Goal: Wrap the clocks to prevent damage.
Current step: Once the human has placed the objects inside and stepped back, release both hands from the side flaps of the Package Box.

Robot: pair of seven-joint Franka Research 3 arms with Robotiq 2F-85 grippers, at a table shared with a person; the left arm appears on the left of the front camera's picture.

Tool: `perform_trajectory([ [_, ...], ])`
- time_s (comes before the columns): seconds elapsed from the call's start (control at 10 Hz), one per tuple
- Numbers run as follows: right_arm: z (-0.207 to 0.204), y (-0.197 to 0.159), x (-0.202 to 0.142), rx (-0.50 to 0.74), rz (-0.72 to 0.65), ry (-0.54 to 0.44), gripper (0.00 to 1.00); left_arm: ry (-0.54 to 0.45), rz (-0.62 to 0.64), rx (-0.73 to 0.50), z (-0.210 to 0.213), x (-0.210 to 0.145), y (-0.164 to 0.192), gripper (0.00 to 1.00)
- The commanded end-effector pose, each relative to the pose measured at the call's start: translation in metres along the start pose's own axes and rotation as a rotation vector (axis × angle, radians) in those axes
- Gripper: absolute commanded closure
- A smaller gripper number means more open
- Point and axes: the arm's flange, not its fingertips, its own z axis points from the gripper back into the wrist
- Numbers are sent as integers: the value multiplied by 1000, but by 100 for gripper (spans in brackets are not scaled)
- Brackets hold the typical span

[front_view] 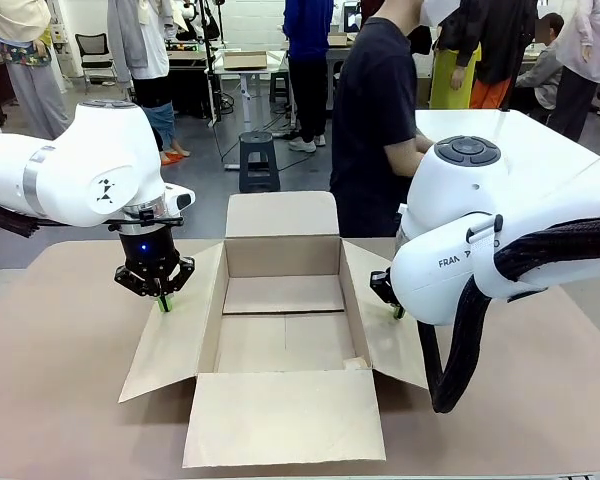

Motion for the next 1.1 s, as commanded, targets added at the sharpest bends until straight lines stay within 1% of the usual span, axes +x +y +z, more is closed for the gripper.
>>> perform_trajectory([
  [0.0,-1,1,-1,-5,4,0,99,2,-1,1,0,0,0,100],
  [1.0,-1,1,-1,-5,4,0,99,2,-1,1,0,0,0,100],
])
